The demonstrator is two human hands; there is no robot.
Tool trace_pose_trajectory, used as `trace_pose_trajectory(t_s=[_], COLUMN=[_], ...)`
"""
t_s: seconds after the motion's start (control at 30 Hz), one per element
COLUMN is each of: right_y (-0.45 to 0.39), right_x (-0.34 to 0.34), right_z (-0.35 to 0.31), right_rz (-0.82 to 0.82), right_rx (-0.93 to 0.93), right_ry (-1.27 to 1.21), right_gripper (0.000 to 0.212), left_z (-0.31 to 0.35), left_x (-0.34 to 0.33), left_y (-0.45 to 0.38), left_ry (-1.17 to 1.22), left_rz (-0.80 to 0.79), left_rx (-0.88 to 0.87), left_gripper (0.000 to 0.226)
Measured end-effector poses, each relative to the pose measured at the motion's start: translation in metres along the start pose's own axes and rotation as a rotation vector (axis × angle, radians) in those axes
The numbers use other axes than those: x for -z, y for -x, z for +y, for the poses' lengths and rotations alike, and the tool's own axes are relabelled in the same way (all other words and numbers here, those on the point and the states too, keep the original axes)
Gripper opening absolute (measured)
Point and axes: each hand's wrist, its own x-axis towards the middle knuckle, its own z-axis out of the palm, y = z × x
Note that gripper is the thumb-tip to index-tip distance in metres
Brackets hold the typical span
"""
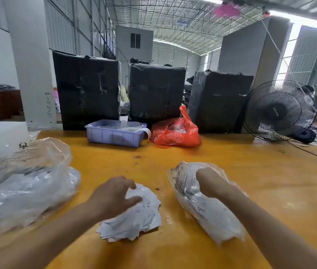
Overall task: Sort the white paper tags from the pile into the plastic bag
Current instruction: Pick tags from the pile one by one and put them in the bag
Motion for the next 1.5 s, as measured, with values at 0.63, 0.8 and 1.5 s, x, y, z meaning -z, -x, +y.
trace_pose_trajectory(t_s=[0.63,0.8,1.5], right_y=[0.004,0.013,0.037], right_x=[-0.006,0.009,0.049], right_z=[0.031,0.035,-0.053], right_rz=[-0.026,0.034,-0.242], right_rx=[-0.021,-0.075,0.052], right_ry=[-0.046,-0.190,-1.410], right_gripper=[0.043,0.015,0.040], left_z=[-0.008,-0.018,0.009], left_x=[-0.009,-0.004,0.012], left_y=[-0.030,-0.036,-0.032], left_ry=[0.271,0.555,0.891], left_rz=[0.115,0.157,0.209], left_rx=[0.180,0.270,0.153], left_gripper=[0.011,0.016,0.024])
